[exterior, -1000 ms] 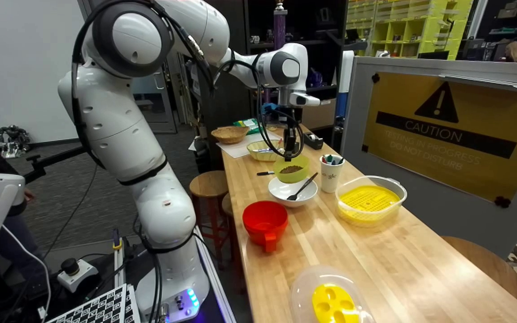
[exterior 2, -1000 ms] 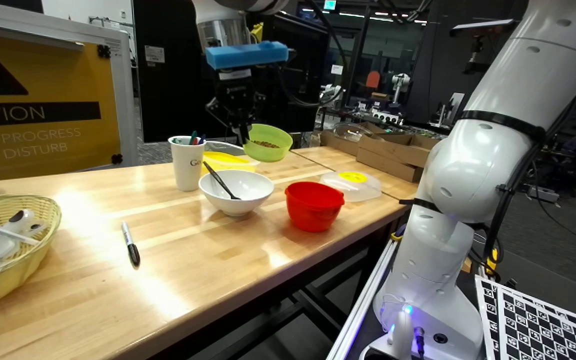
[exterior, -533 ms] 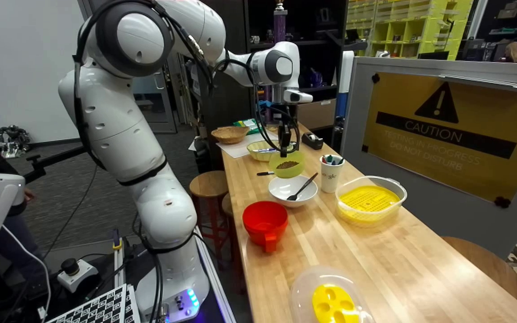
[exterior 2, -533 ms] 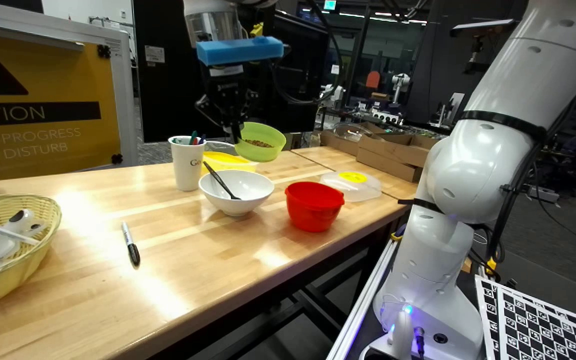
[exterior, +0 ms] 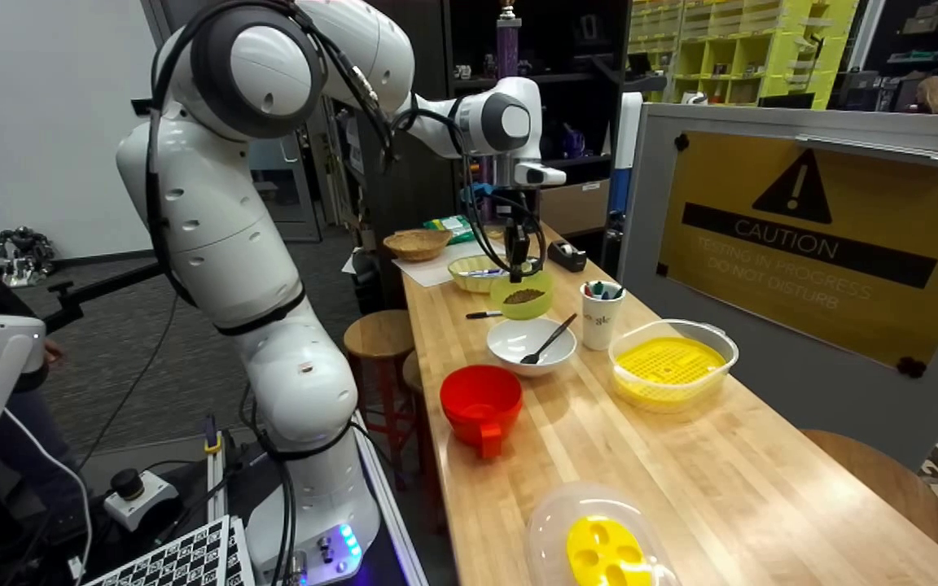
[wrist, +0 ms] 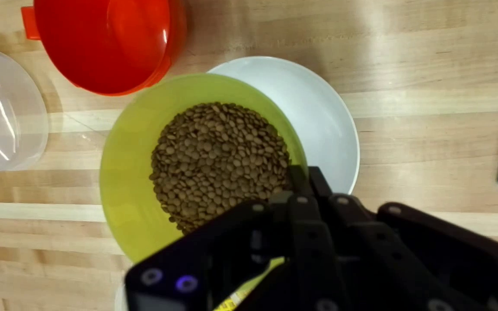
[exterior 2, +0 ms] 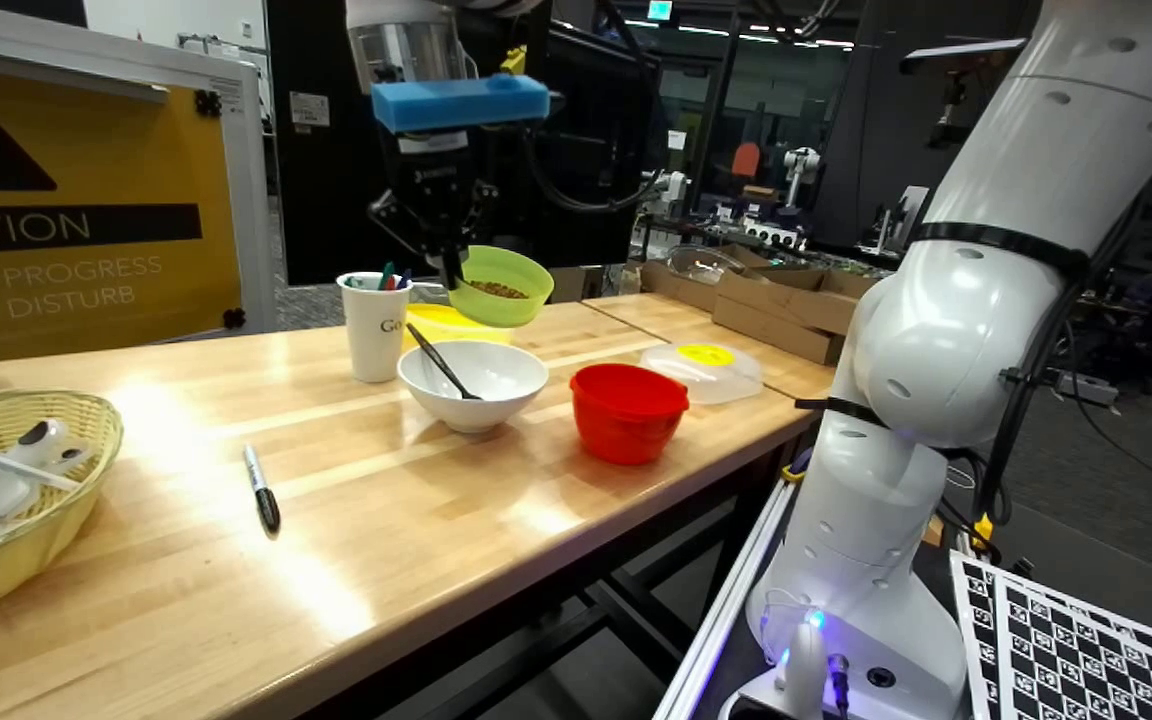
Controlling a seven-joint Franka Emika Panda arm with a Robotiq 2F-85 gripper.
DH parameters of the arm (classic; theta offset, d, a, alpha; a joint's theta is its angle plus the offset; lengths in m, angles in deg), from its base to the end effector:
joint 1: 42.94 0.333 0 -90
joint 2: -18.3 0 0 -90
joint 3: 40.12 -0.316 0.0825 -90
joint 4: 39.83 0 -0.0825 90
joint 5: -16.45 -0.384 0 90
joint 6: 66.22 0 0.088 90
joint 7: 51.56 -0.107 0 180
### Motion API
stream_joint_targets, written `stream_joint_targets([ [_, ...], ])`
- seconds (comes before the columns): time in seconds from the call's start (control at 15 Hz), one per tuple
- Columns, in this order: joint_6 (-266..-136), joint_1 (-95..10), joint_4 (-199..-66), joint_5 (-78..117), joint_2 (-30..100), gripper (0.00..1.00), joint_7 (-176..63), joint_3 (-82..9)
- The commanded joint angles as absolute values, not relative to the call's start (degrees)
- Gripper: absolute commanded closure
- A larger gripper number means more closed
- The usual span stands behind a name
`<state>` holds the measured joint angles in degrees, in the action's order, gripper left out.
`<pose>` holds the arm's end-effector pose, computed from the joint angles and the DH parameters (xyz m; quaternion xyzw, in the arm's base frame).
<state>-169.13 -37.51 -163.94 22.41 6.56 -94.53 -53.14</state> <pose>0.4503 0.1452 0.4676 0.9735 -0.1996 -0.0366 0.1056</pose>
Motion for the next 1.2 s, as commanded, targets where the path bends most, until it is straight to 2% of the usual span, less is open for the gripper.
stream_joint_targets([
  [0.0, -170.28, -36.97, -161.89, 24.13, 8.73, 0.99, -94.54, -53.26],
  [1.13, -181.13, -37.3, -166.18, 24.88, 6.38, 0.99, -102.74, -52.15],
])
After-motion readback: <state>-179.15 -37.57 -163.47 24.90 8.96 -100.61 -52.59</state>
